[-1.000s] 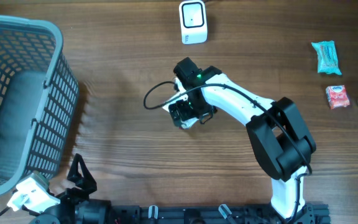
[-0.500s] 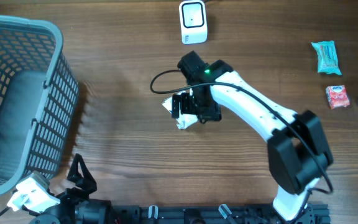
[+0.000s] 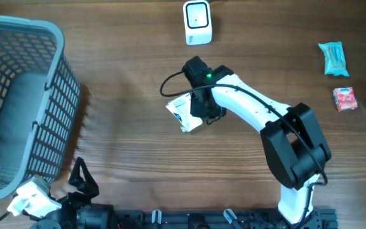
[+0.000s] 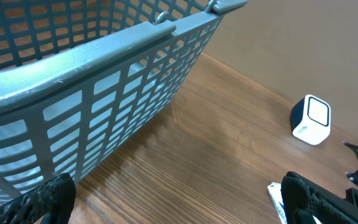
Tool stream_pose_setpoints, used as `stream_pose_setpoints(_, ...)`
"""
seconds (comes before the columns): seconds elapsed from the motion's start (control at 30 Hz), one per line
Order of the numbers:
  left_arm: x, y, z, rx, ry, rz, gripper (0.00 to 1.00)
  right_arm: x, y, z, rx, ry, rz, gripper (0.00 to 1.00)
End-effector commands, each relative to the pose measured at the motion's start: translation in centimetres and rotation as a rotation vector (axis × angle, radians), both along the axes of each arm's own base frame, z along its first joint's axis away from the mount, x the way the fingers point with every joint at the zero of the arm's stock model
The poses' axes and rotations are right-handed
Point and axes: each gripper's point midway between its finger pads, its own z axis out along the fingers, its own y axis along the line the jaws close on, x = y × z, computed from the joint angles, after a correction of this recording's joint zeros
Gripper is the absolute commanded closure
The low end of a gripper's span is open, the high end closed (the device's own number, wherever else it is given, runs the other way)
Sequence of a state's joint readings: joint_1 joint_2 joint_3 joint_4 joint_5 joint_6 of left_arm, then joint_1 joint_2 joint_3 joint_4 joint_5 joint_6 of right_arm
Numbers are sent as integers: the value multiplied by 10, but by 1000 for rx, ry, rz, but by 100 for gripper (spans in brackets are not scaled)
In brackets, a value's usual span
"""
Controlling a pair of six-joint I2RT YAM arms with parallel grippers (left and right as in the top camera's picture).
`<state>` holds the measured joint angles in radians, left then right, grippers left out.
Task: Scan the item barcode
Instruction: 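Lift the Hansaplast box and rotate it in the right gripper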
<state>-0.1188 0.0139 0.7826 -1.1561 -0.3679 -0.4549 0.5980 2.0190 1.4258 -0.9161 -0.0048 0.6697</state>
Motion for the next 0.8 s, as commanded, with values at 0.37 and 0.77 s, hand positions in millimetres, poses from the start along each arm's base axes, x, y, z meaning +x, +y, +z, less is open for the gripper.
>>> stream_pose_setpoints(0.37,0,-1,1,-6,-9,-3,0,-55,99,37,648,342,136,96)
stream_pose_setpoints(0.77,0,-1,1,-6,-9,-3,0,1,73,7,387,120,-243,0)
